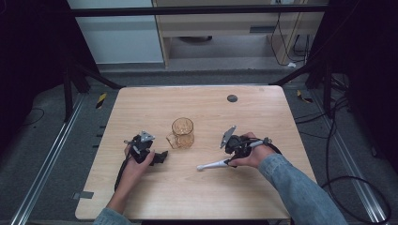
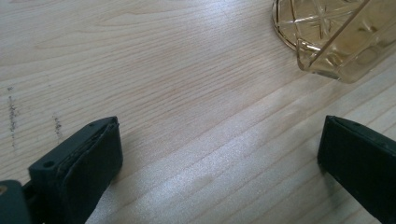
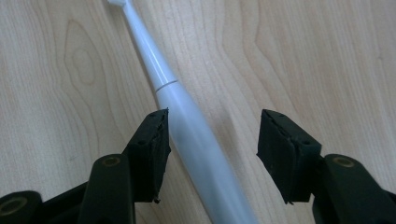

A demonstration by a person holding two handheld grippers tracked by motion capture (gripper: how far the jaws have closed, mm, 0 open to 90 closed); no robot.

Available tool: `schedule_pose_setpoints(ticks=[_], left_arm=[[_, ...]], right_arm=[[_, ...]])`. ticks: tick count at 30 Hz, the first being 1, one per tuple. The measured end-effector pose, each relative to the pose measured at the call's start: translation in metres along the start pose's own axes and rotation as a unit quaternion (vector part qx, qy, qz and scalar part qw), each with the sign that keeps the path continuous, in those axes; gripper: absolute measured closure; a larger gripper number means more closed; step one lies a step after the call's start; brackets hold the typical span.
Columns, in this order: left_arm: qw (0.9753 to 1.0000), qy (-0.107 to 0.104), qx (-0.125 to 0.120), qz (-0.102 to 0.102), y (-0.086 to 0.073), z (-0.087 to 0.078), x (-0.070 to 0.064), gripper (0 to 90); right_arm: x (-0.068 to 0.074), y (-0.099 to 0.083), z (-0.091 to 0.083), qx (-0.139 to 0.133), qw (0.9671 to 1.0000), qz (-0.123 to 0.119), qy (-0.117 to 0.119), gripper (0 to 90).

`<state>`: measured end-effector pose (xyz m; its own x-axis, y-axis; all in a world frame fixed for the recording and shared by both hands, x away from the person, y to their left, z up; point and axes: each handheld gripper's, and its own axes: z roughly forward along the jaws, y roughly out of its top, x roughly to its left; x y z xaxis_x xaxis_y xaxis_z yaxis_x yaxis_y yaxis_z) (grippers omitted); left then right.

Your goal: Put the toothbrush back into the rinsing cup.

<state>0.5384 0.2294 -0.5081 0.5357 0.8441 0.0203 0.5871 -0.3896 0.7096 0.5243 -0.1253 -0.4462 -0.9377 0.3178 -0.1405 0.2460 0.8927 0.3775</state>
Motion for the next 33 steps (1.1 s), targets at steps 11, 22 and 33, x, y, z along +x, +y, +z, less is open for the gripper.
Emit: schedule_pose_setpoints(ticks=[11,22,33], left_arm=[[1.0,0.0,0.0,0.0,0.0,0.0,0.0,0.0],[1.0,-0.001,0.0,0.001,0.0,0.0,0.0,0.0],[1.0,-0.001,0.0,0.001,0.0,0.0,0.0,0.0]], right_arm=[[0.003,0.001,0.006,0.018,0.9995,-0.02,0.015,44.1],[0.003,0.001,0.013,0.026,0.9989,-0.03,0.026,49.1],[0.003,0.001,0.018,0.033,0.9975,-0.048,0.039,55.8]])
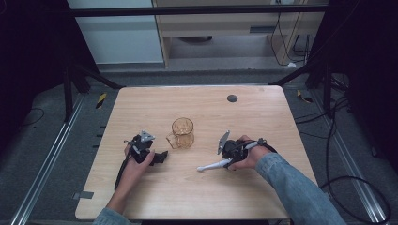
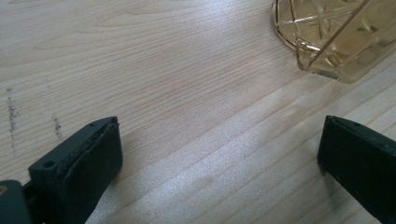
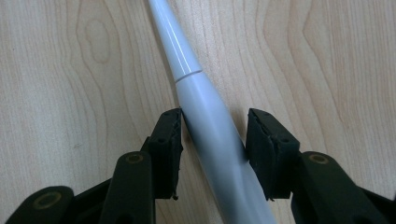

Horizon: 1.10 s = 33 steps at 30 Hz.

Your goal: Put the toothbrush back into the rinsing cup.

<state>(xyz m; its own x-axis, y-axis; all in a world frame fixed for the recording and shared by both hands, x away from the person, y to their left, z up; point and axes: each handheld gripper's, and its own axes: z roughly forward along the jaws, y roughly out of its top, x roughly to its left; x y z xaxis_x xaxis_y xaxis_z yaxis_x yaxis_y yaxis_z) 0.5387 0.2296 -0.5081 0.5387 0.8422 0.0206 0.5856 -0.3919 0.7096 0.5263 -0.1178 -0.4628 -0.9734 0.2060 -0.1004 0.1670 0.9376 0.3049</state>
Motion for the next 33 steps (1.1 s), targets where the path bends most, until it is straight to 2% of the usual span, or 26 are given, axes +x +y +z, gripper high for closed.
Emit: schedule_pose_setpoints(ticks=[9,20,21,25,33], left_arm=[[1.0,0.0,0.0,0.0,0.0,0.0,0.0,0.0],[1.0,0.0,0.0,0.0,0.0,0.0001,0.0001,0.0],[1.0,0.0,0.0,0.0,0.0,0.0,0.0001,0.0],[1.0,0.0,0.0,0.0,0.0,0.0001,0.0,0.0],[1.0,0.0,0.0,0.0,0.0,0.0,0.0001,0.0]], right_arm=[[-0.0015,-0.0006,0.0025,0.007,1.0,-0.003,0.005,55.4],[-0.0022,-0.0006,0.0046,0.013,0.9998,-0.011,0.006,62.7],[-0.0016,-0.0002,0.0044,0.011,0.9998,-0.014,0.008,65.8],[-0.0017,0.0003,0.0038,0.016,0.9996,-0.02,0.011,66.6],[-0.0044,-0.0013,-0.0039,0.005,0.9999,0.004,0.013,66.8]])
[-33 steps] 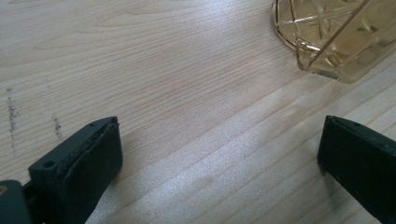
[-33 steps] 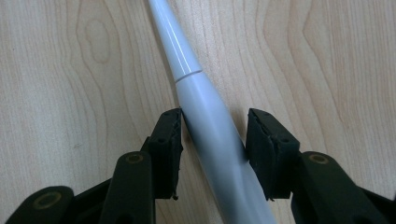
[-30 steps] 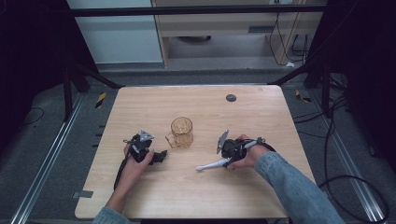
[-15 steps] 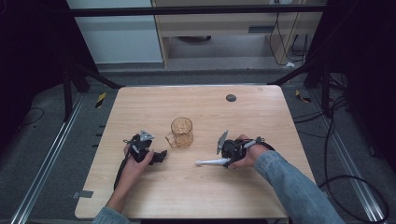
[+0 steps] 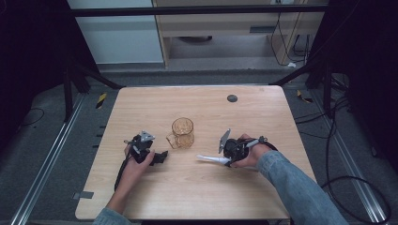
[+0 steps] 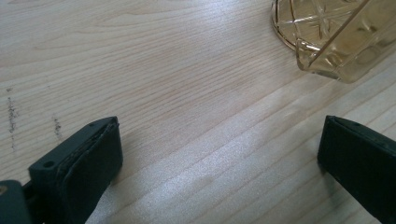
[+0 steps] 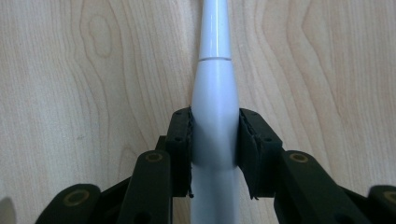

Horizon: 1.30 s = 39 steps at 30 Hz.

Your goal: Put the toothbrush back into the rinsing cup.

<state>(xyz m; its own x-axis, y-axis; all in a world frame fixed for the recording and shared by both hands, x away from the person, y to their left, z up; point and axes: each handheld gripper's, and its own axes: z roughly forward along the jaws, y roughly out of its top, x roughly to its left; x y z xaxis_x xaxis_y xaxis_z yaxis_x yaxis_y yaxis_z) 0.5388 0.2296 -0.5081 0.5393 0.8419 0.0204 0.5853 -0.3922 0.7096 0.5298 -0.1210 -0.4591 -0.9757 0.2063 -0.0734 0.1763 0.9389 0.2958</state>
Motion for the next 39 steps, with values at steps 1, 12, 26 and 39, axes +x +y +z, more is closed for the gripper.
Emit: schedule_pose_setpoints(ticks=[1,12,26,39], left_arm=[[1.0,0.0,0.0,0.0,0.0,0.0,0.0,0.0],[1.0,0.0,0.0,0.0,0.0,0.0,0.0,0.0],[1.0,0.0,0.0,0.0,0.0,0.0,0.0,0.0],[1.0,0.0,0.0,0.0,0.0,0.0,0.0,0.0]], right_arm=[[-0.001,0.0,-0.001,-0.001,1.0,0.003,-0.001,66.8],[-0.007,-0.004,-0.019,-0.022,0.9991,0.031,-0.019,66.8],[-0.014,-0.005,-0.039,-0.086,0.9931,0.063,-0.047,66.9],[-0.016,0.008,-0.055,-0.176,0.9759,0.104,-0.077,66.9]])
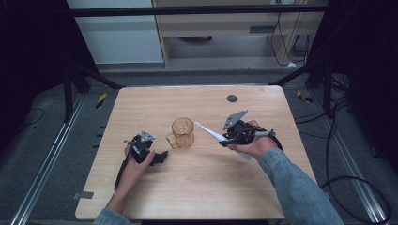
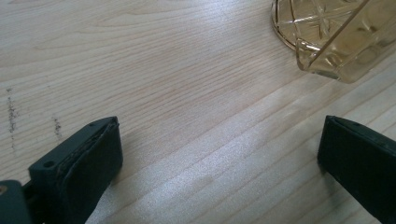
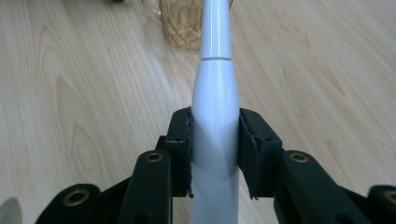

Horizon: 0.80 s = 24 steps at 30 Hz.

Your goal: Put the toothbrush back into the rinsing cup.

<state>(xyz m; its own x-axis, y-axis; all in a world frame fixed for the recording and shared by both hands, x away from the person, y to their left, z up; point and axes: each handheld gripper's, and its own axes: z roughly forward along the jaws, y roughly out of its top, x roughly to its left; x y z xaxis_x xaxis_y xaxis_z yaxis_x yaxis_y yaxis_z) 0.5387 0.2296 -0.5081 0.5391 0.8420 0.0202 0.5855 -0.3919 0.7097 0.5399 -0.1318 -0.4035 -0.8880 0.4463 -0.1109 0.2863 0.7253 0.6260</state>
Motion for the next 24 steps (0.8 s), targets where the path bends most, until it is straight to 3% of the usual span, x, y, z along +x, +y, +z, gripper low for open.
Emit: schedule_pose_setpoints(ticks=[2,10,15,24], left_arm=[[1.0,0.0,0.0,0.0,0.0,0.0,0.0,0.0],[1.0,0.0,0.0,0.0,0.0,0.0,0.0,0.0],[1.0,0.0,0.0,0.0,0.0,0.0,0.0,0.0],[1.0,0.0,0.0,0.0,0.0,0.0,0.0,0.0]], right_arm=[[0.002,0.006,0.0,-0.023,0.9997,0.009,-0.001,66.9],[0.007,0.02,0.001,-0.068,0.9973,0.028,-0.003,66.8],[0.01,0.029,0.004,-0.104,0.9934,0.047,-0.006,66.8],[0.013,0.042,0.008,-0.138,0.987,0.08,-0.022,66.9]])
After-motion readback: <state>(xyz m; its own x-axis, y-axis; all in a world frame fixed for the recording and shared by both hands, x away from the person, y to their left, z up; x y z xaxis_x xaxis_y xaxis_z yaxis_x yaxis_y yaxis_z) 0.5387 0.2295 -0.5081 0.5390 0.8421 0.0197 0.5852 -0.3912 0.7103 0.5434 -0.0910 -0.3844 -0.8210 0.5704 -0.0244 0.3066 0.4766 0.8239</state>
